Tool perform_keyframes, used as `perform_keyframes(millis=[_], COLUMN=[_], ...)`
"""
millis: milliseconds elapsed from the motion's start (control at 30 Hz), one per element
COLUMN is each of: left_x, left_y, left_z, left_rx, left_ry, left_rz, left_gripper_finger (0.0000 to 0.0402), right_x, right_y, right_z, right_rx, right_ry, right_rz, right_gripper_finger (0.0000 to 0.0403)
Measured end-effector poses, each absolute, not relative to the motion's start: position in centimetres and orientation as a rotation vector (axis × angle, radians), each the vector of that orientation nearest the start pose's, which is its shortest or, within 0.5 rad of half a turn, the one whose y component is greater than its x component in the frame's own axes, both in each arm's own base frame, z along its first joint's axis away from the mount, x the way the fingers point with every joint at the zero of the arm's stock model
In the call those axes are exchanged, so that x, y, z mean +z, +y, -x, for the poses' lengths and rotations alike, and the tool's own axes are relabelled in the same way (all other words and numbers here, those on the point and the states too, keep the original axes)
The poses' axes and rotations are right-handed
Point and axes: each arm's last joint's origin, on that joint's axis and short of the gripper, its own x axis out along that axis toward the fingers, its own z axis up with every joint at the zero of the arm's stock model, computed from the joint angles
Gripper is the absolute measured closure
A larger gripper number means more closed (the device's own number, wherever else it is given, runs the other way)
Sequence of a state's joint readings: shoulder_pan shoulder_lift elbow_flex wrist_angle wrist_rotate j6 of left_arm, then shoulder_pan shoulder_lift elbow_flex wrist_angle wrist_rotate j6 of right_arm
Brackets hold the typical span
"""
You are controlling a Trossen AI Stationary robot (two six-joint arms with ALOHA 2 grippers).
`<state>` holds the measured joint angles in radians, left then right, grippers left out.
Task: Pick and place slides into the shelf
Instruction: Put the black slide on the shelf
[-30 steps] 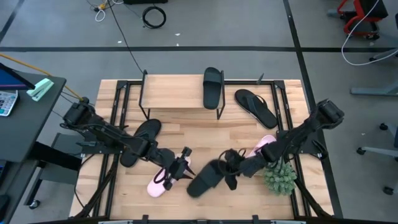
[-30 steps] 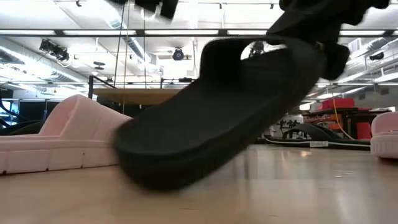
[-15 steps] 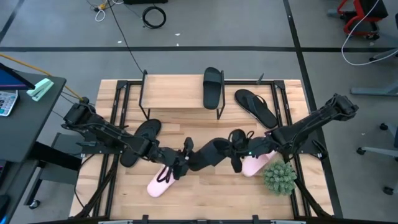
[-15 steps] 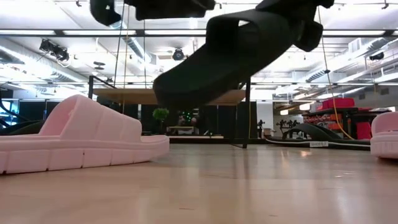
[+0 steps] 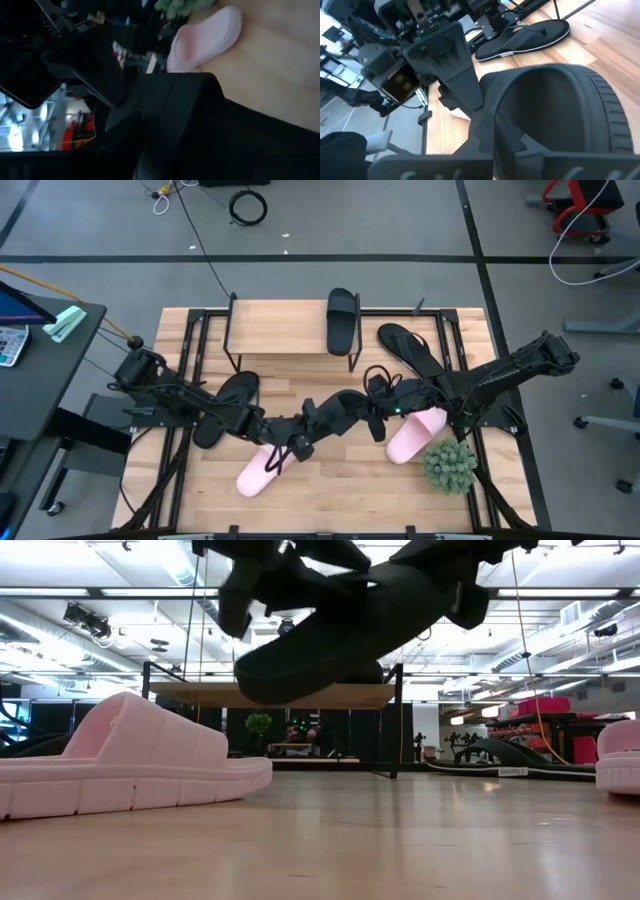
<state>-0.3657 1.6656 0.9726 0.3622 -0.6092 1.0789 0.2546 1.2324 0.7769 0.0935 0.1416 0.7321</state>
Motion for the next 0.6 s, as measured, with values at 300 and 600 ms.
perform_keyframes(millis=[300, 600], left_x=[23.39, 23.45], left_y=[-11.21, -10.9], left_z=[-34.32, -34.36], left_rx=[0.127, 0.168], left_ry=[0.343, 0.358], left_rz=[-1.223, -1.208], left_gripper_finger=[0.0252, 0.0386], right_x=[26.39, 26.33], right_y=[5.84, 5.7], right_z=[-26.24, -26.26], right_rx=[-0.014, -0.05], right_ry=[0.392, 0.379], right_rz=[-0.669, -0.62], right_gripper_finger=[0.0403, 0.0376])
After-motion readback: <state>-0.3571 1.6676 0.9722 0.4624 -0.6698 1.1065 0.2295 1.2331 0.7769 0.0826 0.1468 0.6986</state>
